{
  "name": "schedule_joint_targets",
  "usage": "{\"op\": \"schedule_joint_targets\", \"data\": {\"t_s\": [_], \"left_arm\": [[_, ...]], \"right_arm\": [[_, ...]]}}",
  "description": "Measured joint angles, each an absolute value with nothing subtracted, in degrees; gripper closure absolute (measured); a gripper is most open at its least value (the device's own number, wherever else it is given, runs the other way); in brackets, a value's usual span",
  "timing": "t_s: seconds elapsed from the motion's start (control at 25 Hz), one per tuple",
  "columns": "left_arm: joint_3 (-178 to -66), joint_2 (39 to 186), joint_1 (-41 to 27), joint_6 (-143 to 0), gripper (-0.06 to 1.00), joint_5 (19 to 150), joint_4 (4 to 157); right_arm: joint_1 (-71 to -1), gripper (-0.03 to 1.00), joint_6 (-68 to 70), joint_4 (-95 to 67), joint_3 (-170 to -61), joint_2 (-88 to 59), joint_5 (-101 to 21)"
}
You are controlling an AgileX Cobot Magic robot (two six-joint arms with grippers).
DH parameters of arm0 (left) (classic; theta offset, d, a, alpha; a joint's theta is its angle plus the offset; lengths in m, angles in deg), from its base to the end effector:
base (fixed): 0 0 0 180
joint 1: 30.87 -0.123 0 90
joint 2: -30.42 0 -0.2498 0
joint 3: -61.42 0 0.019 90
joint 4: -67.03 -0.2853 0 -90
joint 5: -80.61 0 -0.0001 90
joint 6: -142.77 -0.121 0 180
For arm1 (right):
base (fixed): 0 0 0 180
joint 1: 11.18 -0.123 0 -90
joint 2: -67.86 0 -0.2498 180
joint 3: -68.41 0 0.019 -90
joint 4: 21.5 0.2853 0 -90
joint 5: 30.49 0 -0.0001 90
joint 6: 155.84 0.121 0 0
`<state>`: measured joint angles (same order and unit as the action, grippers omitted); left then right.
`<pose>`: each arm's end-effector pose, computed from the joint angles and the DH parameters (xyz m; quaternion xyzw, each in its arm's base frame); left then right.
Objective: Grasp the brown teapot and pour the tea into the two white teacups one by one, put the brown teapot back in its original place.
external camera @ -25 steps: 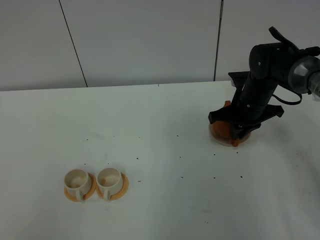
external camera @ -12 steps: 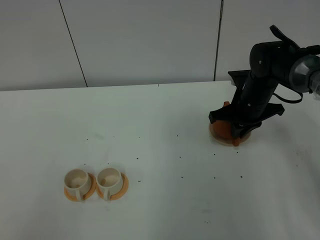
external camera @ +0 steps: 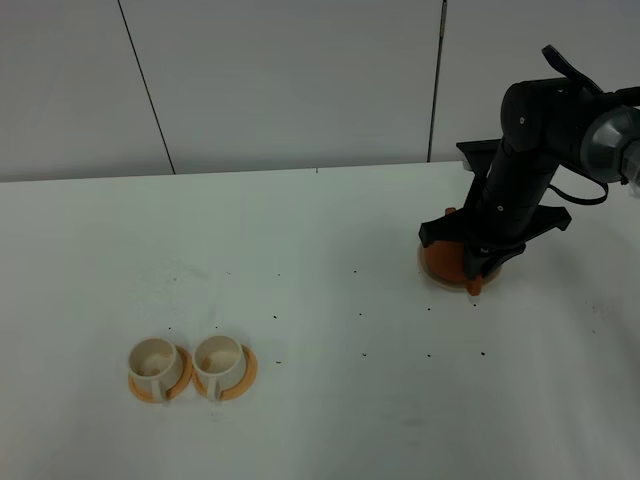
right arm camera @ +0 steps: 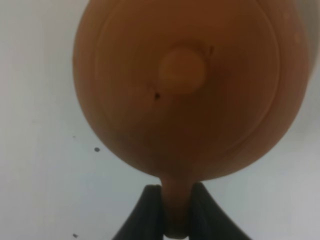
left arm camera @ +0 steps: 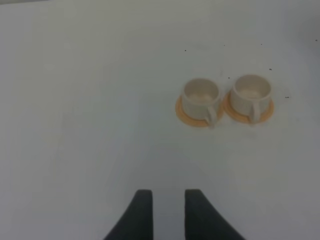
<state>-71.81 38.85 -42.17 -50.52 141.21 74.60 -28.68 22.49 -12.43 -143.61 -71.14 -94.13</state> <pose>0.0858 0.0030 0.2860 0.0178 0.8451 0.0485 0.5321 0.4593 0.1627 0.1036 -0.1366 0.9845 0.0840 0.0706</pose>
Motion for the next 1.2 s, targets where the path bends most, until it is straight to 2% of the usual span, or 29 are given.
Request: {"op": "schedule_joint_targets", "data": {"t_s": [0.84,1.2], "left_arm": [[-71.81,38.85,-42.17,-50.47,0.71,141.27,74.44],[-71.81,38.85,-42.17,-50.47,0.71,141.27,74.44]], "right_arm": [[-28.73,0.87,20.27,-12.46,-143.61,-68.05,-94.08],[-28.73,0.87,4.06,-4.58,-143.61,-63.04,-95.42]]}}
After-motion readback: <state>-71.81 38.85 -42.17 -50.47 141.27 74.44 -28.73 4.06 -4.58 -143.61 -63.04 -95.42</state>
